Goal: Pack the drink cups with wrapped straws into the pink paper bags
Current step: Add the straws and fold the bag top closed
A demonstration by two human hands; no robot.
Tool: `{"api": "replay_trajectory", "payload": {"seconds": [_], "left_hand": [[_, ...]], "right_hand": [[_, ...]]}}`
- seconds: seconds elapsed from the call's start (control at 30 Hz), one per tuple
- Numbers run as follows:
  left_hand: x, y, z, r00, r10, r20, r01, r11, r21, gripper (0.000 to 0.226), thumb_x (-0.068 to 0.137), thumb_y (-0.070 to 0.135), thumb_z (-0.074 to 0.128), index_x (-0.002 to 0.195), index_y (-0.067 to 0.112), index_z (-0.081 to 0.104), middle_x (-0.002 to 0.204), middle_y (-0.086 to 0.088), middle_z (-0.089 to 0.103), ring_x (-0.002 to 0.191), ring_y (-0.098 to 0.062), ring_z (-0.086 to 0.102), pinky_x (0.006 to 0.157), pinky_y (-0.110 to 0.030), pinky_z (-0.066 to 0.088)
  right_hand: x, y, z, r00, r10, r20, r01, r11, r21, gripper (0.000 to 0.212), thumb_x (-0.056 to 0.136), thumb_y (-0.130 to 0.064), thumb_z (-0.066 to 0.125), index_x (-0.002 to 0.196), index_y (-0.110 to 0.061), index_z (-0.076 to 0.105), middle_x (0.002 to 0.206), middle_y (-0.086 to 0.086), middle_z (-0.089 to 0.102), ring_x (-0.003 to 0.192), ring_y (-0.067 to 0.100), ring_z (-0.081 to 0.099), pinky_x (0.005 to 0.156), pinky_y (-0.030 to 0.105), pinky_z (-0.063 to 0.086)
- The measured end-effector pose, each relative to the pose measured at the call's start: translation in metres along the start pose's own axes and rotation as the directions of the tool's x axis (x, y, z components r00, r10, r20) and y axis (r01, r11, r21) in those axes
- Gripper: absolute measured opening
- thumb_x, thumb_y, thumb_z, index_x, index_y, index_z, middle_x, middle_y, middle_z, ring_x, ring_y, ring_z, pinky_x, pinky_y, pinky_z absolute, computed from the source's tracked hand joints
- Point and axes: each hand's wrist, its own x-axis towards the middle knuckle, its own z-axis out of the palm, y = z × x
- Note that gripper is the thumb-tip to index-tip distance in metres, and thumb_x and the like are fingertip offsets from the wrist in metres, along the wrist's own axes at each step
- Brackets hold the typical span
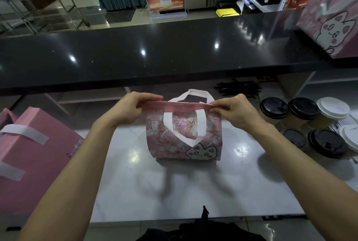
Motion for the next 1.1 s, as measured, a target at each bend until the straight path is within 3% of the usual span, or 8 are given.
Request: {"api": "replay_trajectory", "payload": {"seconds": [0.23,0.4,0.53,0.67,0.73,0.83,0.93,1.1], "left_hand": [[-0.017,-0.018,0.027,0.936,-0.081,-0.343,0.106,0.993,0.055,0.054,0.102,0.000,0.060,0.151,0.024,0.059,0.135,-0.003,0.065,0.124,-0.023,0.065,0.110,-0.045,0.056],[-0.050,-0.035,0.047,0.931,-0.205,-0.302,0.158,0.972,-0.174,0.048,0.109,0.011,0.062,0.154,0.024,0.052,0.127,0.001,0.069,0.110,-0.024,0.071,0.091,-0.038,0.061],[-0.087,-0.043,0.055,0.888,-0.386,-0.251,0.193,0.806,-0.559,0.054,0.111,-0.009,0.039,0.156,0.021,0.049,0.133,-0.008,0.065,0.110,-0.023,0.074,0.089,-0.042,0.066],[-0.132,-0.047,0.074,0.886,-0.452,-0.105,0.288,0.711,-0.641,0.049,0.102,-0.016,0.039,0.139,0.010,0.057,0.131,-0.017,0.070,0.110,-0.031,0.076,0.094,-0.055,0.065],[-0.150,-0.046,0.088,0.933,-0.360,0.015,0.295,0.740,-0.604,0.049,0.099,-0.014,0.048,0.139,0.011,0.056,0.133,-0.014,0.070,0.116,-0.030,0.075,0.094,-0.053,0.066],[-0.170,-0.051,0.103,0.962,-0.227,0.151,0.272,0.777,-0.568,0.072,0.092,-0.006,0.076,0.153,0.020,0.048,0.144,-0.003,0.065,0.127,-0.021,0.071,0.095,-0.041,0.065],[-0.178,-0.055,0.118,0.965,-0.169,0.200,0.250,0.820,-0.515,0.118,0.076,0.019,0.102,0.168,0.032,0.029,0.158,0.014,0.049,0.140,-0.008,0.057,0.094,-0.020,0.058],[-0.170,-0.059,0.143,0.979,-0.188,0.084,0.204,0.825,-0.528,0.149,0.065,0.014,0.107,0.172,0.050,0.009,0.172,0.019,0.028,0.153,-0.010,0.036,0.109,-0.041,0.054]], "right_hand": [[-0.040,-0.034,0.018,0.975,-0.106,-0.193,0.107,0.994,-0.005,0.031,0.089,-0.022,0.091,0.119,-0.018,0.085,0.100,-0.005,0.083,0.080,0.015,0.077,0.074,0.044,0.065],[-0.081,-0.074,0.045,0.916,-0.272,-0.294,0.286,0.958,0.007,0.048,0.101,-0.051,0.077,0.138,-0.020,0.071,0.137,-0.010,0.065,0.087,0.003,0.075,0.071,0.021,0.062],[-0.098,-0.094,0.060,0.790,0.024,-0.612,0.108,0.978,0.179,0.026,0.115,-0.041,0.049,0.129,-0.025,0.064,0.126,-0.005,0.063,0.089,0.011,0.074,0.070,0.031,0.063],[-0.104,-0.097,0.077,0.865,0.444,-0.233,-0.337,0.859,0.385,0.052,0.114,-0.053,0.038,0.150,-0.024,0.062,0.151,-0.002,0.061,0.138,0.013,0.058,0.111,0.024,0.042],[-0.115,-0.099,0.086,0.849,0.525,-0.050,-0.475,0.802,0.362,0.073,0.107,-0.076,0.028,0.150,-0.030,0.064,0.153,0.000,0.063,0.143,0.019,0.055,0.115,0.030,0.039],[-0.139,-0.103,0.098,0.899,0.434,-0.060,-0.388,0.853,0.349,0.076,0.092,-0.096,0.020,0.125,-0.051,0.070,0.124,-0.017,0.074,0.118,0.007,0.068,0.106,0.043,0.054],[-0.157,-0.096,0.106,0.938,0.347,0.003,-0.331,0.892,0.308,0.045,0.092,-0.095,0.038,0.130,-0.075,0.050,0.137,-0.034,0.061,0.127,-0.008,0.058,0.113,0.046,0.052],[-0.169,-0.090,0.129,0.920,0.346,0.186,-0.375,0.914,0.154,0.142,0.053,-0.093,0.086,0.162,-0.067,-0.002,0.178,-0.018,0.014,0.163,0.015,0.026,0.127,0.051,0.037]]}}
